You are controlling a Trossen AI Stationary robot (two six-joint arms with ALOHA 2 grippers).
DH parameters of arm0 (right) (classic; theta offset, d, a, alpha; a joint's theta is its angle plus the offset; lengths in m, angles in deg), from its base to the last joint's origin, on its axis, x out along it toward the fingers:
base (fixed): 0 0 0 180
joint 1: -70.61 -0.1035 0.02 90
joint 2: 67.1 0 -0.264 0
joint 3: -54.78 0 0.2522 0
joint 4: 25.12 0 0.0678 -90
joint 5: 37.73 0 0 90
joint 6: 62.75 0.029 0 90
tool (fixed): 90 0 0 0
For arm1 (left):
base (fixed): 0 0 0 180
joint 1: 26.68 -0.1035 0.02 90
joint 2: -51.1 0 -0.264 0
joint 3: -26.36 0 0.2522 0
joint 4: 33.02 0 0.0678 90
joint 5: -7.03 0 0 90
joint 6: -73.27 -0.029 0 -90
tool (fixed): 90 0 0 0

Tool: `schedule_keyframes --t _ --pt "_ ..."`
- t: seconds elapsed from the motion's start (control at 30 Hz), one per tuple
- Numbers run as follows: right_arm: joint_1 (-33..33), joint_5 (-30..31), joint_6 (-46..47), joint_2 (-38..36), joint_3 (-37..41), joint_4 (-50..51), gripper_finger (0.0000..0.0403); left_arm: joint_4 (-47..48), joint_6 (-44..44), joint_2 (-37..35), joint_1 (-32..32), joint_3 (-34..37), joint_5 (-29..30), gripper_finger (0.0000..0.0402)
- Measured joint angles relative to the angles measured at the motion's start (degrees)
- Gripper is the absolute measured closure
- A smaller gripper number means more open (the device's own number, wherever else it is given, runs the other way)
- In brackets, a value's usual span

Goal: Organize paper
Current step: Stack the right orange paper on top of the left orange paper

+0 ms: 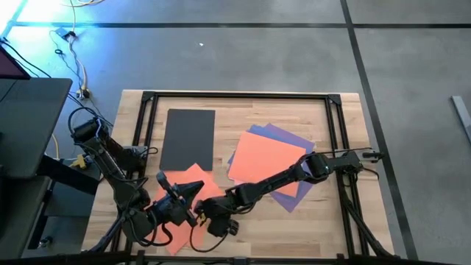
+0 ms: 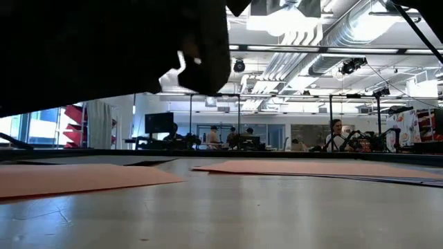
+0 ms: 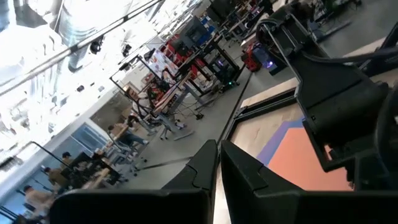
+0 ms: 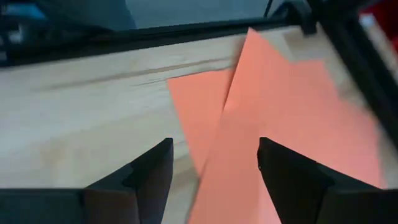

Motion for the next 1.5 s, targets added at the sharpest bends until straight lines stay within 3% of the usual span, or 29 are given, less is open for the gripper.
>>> schedule_keyframes --t 0.13,0.43,0.7,0.83,1.03,1.4,1.5 --pt "2.3 -0.9 2.3 1.1 0.0 3.9 0.0231 0.0 2.0 0.0 -0.6 0.0 0.0 0.0401" --pt "4.3 -1.0 6.6 4.6 -0.3 1.9 0.0291 0.1 2.4 0.0 -1.2 0.0 0.0 0.0401" --pt "3.1 1.1 6.3 5.1 -0.5 8.7 0.0393 0.3 1.7 0.0 -1.2 0.0 0.0 0.0401" --pt "2.5 1.3 3.9 4.8 -0.5 12.4 0.04 0.3 1.7 0.0 -1.2 0.0 0.0 0.0401" --pt "1.2 -0.8 -8.1 3.5 -0.4 20.4 0.0403 0.4 1.6 0.0 -1.1 0.0 0.0 0.0401" --pt "1.9 2.7 -10.0 0.4 0.2 21.3 0.0403 0.5 1.2 0.0 -1.1 0.0 0.0 0.0401" --pt "2.1 0.7 -8.4 0.4 0.2 21.2 0.0403 0.5 1.9 0.0 -1.1 0.0 0.0 0.0401"
